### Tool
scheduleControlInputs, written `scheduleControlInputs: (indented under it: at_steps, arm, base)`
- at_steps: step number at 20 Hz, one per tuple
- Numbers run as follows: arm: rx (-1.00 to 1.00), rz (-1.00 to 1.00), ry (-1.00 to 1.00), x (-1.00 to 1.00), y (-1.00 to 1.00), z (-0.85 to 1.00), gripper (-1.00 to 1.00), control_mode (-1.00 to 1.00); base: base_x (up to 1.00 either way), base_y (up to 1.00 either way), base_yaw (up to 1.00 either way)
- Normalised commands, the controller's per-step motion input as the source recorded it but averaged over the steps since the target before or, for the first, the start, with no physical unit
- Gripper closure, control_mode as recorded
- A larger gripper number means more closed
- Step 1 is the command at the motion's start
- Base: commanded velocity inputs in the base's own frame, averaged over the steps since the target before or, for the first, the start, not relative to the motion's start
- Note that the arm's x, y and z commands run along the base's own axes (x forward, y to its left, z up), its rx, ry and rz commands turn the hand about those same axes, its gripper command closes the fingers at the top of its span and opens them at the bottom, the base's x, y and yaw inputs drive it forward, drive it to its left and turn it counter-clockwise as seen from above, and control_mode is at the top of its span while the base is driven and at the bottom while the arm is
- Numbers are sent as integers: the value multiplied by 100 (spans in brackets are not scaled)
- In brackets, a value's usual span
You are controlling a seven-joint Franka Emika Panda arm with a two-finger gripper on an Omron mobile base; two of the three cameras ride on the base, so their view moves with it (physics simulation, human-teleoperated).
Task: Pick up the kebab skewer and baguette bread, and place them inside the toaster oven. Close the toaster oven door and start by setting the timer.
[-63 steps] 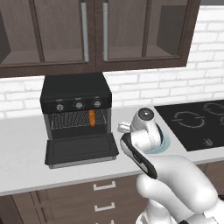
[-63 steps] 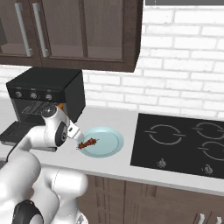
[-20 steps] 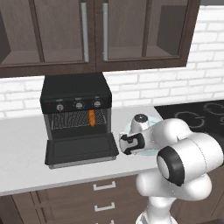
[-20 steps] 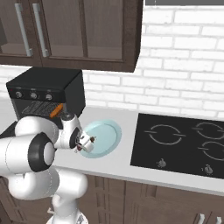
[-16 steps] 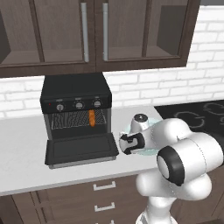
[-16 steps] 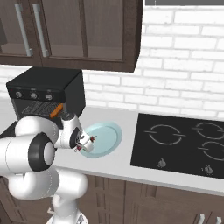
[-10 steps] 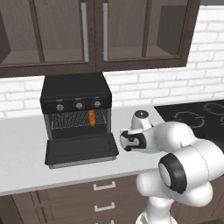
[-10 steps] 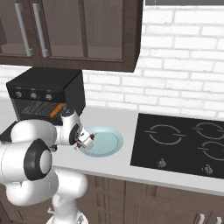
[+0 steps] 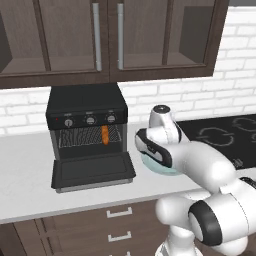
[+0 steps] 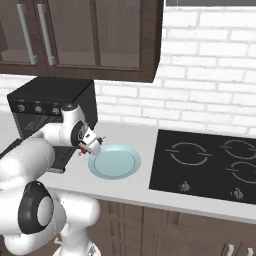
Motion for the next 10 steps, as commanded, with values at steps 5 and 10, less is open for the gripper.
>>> scheduleControlInputs:
  at_steps: [5,10]
  arm:
    - [-1,0,6,-17,73,56,100,-100]
    - [-3,1,1,-22,87,42,100,-100]
  base:
    - [0,0,0]
    - [0,0,0]
